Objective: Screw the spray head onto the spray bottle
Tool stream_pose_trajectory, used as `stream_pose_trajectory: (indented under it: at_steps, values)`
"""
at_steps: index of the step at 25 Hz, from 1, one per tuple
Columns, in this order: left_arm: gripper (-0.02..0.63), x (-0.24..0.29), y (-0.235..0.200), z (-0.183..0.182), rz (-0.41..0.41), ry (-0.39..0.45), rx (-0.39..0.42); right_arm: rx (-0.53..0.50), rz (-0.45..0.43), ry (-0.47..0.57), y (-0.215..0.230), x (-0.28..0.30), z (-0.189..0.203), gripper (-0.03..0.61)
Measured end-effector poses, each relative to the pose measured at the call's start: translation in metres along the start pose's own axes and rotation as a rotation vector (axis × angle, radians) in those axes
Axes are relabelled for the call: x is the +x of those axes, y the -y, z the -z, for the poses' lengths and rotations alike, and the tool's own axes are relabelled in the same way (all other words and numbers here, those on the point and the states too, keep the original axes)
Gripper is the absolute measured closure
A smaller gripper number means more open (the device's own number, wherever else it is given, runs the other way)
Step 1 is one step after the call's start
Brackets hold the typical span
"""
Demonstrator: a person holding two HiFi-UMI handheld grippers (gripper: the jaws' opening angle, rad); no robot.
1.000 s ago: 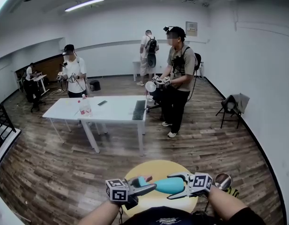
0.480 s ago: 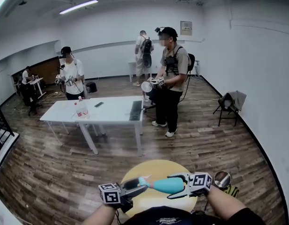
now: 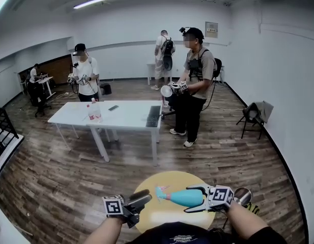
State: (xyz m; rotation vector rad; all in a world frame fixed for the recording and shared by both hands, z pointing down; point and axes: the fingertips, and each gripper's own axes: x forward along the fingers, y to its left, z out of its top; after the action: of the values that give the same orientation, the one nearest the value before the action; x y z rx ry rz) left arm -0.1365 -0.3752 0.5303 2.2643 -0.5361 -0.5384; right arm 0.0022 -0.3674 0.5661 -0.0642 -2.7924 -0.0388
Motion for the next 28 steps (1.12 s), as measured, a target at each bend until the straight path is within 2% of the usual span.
stream_pose_trajectory:
  at_steps: [2, 3, 4, 7, 12, 14, 16, 17, 19, 22, 24, 26, 28]
  values:
    - [0.227, 0.045, 0.018, 0.02, 0.045, -0.134, 0.059, -0.038, -0.037, -0.013, -0.008, 0.015, -0.01, 0.117]
    - [0.295, 0.061, 0.025, 0.029, 0.051, -0.195, 0.117, -0.045, -0.05, -0.016, -0.011, 0.018, -0.013, 0.117]
    - [0.417, 0.071, 0.03, 0.036, 0.053, -0.247, 0.18, -0.046, -0.057, -0.017, -0.014, 0.017, -0.014, 0.117]
    - [0.414, 0.079, 0.039, 0.051, 0.076, -0.337, 0.291, -0.05, -0.067, -0.03, -0.019, 0.01, -0.007, 0.117]
    - [0.414, 0.085, 0.04, 0.065, 0.09, -0.416, 0.428, -0.062, -0.086, -0.078, -0.024, 0.006, 0.008, 0.119]
    - [0.416, 0.085, 0.039, 0.063, 0.085, -0.402, 0.388, -0.036, -0.093, -0.049, -0.023, 0.005, 0.006, 0.118]
    - [0.406, 0.081, 0.034, 0.057, 0.081, -0.361, 0.297, -0.003, -0.101, 0.0, -0.019, 0.005, -0.004, 0.118]
    - [0.381, 0.075, 0.03, 0.052, 0.075, -0.334, 0.257, 0.009, -0.101, 0.017, -0.016, 0.006, -0.007, 0.119]
    - [0.291, 0.05, 0.018, 0.035, 0.035, -0.228, 0.171, 0.036, -0.076, 0.033, -0.007, 0.002, -0.007, 0.12]
    - [0.262, -0.019, -0.013, 0.0, -0.105, -0.008, 0.04, 0.09, 0.005, 0.045, 0.013, -0.019, 0.006, 0.12]
    - [0.262, -0.06, -0.033, -0.016, -0.198, 0.089, 0.014, 0.102, 0.049, 0.036, 0.023, -0.033, 0.017, 0.118]
    - [0.262, -0.067, -0.035, -0.022, -0.206, 0.107, 0.017, 0.096, 0.06, 0.023, 0.025, -0.037, 0.023, 0.118]
    - [0.262, -0.039, -0.027, -0.016, -0.154, 0.039, 0.021, 0.07, 0.034, 0.019, 0.021, -0.026, 0.017, 0.118]
